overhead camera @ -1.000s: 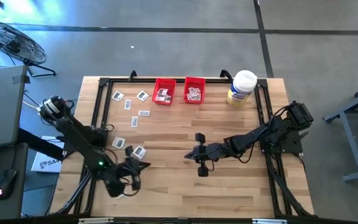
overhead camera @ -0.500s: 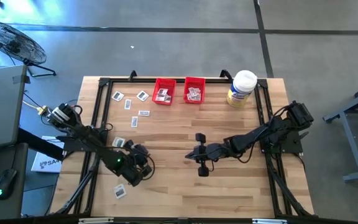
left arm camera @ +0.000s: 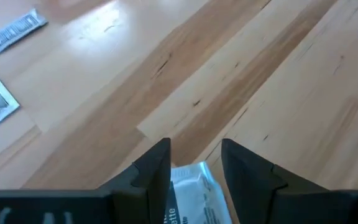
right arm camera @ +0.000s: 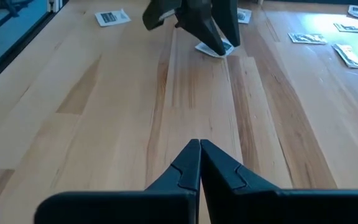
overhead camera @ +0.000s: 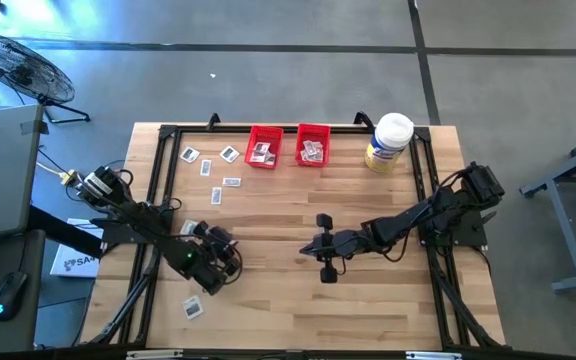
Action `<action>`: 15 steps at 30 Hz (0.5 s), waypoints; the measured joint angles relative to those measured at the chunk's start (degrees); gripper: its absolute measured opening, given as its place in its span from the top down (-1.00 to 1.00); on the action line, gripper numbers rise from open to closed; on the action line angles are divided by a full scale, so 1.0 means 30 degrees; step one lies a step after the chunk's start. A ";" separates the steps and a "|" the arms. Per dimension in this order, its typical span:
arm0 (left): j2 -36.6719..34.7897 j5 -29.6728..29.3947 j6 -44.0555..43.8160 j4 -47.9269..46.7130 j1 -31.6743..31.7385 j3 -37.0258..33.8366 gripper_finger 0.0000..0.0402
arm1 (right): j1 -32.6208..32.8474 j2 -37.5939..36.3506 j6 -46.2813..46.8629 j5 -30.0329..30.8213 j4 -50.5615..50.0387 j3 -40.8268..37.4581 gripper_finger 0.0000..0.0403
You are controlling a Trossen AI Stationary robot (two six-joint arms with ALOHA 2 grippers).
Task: Pick & Place First Aid Supplies
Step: Put the towelette pack into the left red bin
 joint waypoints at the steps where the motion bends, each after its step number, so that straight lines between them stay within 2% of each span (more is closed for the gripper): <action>1: 0.0000 -0.0001 0.0001 0.0418 0.0000 -0.0245 0.31 | 0.0000 0.0000 0.0006 0.0000 0.0093 0.0000 0.99; 5: 0.0000 0.0110 0.0550 0.1858 -0.0036 -0.1046 0.30 | 0.0000 0.0000 0.0013 -0.0015 0.0215 -0.0001 0.98; 15: 0.0551 0.0365 0.0594 0.2478 -0.0066 -0.1822 0.33 | 0.0000 0.0000 0.0013 -0.0058 0.0293 -0.0007 0.98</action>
